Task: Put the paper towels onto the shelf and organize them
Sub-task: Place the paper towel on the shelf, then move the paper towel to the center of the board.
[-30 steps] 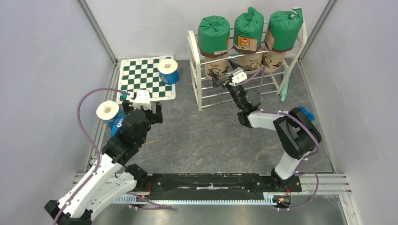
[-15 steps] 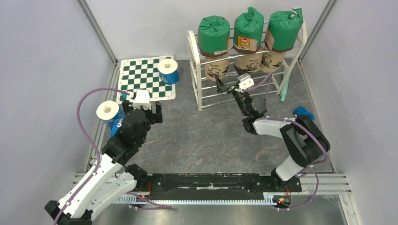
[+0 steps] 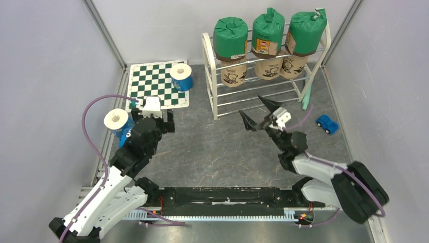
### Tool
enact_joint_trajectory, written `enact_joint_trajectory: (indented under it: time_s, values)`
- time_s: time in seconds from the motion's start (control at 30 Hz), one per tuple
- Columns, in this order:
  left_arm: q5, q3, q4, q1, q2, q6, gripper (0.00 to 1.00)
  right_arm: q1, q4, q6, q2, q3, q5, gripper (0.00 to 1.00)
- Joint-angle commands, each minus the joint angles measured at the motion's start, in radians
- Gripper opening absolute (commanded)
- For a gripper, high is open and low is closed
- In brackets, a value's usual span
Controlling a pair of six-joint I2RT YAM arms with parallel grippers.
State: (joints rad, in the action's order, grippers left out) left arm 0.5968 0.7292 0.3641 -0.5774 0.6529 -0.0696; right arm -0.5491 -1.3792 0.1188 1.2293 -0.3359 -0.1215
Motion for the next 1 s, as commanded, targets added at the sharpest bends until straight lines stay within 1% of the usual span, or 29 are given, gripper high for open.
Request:
enact_joint_trajectory:
  time_s: [0.0, 0.07, 0.17, 0.2, 0.27, 0.33, 0.4, 0.47, 0.5, 0.57, 0.63, 0.7, 0.8, 0.83, 0.97]
  values:
    - [-0.014, -0.003, -0.042, 0.013, 0.003, -0.031, 1.0, -0.014, 0.18, -0.052, -0.195, 0.152, -0.046, 0.98]
    - [-0.016, -0.002, -0.041, 0.02, 0.008, -0.033, 1.0, -0.014, 0.347, -0.042, -0.305, 0.188, -0.011, 0.98]
    - [-0.019, 0.002, -0.036, 0.028, 0.024, -0.036, 1.0, -0.013, 0.634, -0.063, -0.466, 0.199, 0.091, 0.98]
    - [-0.019, 0.005, -0.034, 0.031, 0.028, -0.038, 1.0, -0.014, 0.714, -0.091, -0.509, 0.193, 0.115, 0.98]
    - [-0.02, 0.007, -0.03, 0.038, 0.039, -0.044, 1.0, -0.014, 0.89, -0.207, -0.578, 0.17, 0.197, 0.98]
    - [-0.024, 0.011, -0.026, 0.046, 0.049, -0.052, 1.0, -0.014, 1.002, -0.288, -0.642, 0.157, 0.229, 0.98]
    - [-0.034, 0.013, -0.024, 0.056, 0.056, -0.063, 1.0, -0.014, 1.026, -0.333, -0.71, 0.191, 0.267, 0.98]
    - [-0.044, 0.016, -0.019, 0.066, 0.064, -0.072, 1.0, -0.014, 1.004, -0.394, -0.789, 0.259, 0.363, 0.98]
    - [-0.048, 0.02, -0.015, 0.072, 0.069, -0.077, 1.0, -0.013, 0.972, -0.398, -0.823, 0.294, 0.391, 0.98]
    - [-0.046, 0.03, 0.001, 0.082, 0.08, -0.091, 1.0, -0.012, 0.922, -0.359, -0.891, 0.362, 0.402, 0.98]
    - [-0.046, 0.038, 0.022, 0.091, 0.092, -0.104, 1.0, -0.013, 0.9, -0.323, -0.932, 0.384, 0.393, 0.98]
    - [-0.042, 0.045, 0.041, 0.103, 0.106, -0.118, 1.0, -0.012, 0.902, -0.284, -0.931, 0.374, 0.369, 0.98]
    - [-0.035, 0.06, 0.069, 0.142, 0.142, -0.146, 1.0, -0.013, 0.931, -0.233, -0.884, 0.343, 0.323, 0.98]
    - [-0.039, 0.07, 0.09, 0.161, 0.161, -0.167, 1.0, -0.013, 0.938, -0.231, -0.858, 0.304, 0.312, 0.98]
    - [-0.058, 0.099, 0.186, 0.256, 0.223, -0.268, 1.0, -0.013, 0.954, -0.249, -0.754, 0.24, 0.237, 0.98]
